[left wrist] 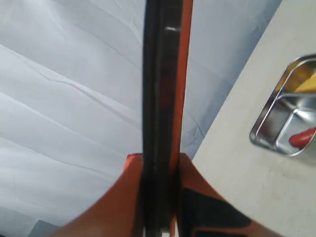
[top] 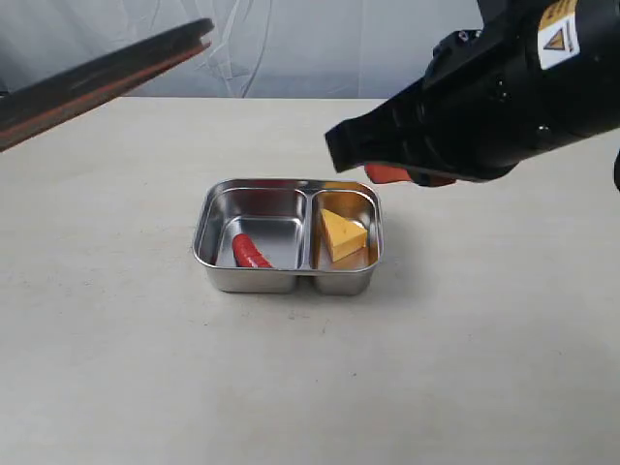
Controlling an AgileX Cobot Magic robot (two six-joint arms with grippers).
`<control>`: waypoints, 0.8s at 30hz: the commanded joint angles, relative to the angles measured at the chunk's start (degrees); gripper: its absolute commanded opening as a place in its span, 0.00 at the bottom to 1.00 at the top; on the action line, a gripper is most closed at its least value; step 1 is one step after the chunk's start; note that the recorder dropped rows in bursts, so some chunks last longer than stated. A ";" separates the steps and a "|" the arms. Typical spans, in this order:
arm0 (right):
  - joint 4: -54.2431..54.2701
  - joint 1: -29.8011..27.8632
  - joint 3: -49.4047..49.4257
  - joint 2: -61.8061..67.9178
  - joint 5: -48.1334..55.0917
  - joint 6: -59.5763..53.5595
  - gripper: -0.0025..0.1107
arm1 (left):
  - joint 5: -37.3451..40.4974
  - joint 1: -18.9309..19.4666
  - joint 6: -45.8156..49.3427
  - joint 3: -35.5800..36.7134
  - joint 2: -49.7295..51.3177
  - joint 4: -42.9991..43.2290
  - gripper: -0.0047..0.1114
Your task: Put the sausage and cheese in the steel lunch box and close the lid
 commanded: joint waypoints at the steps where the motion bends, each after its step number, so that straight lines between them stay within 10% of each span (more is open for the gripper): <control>1: 27.97 -16.05 0.10 7.38 6.91 -25.80 0.01 | 2.05 -1.92 -0.45 -2.32 0.00 9.03 0.04; 5: 65.07 -29.15 0.61 22.55 22.90 -51.91 0.01 | 7.47 -3.08 -0.45 -3.39 0.00 10.25 0.04; 24: 83.50 -10.90 -0.01 24.19 22.90 -45.78 0.02 | 9.64 -10.72 0.71 -2.40 0.00 24.25 0.04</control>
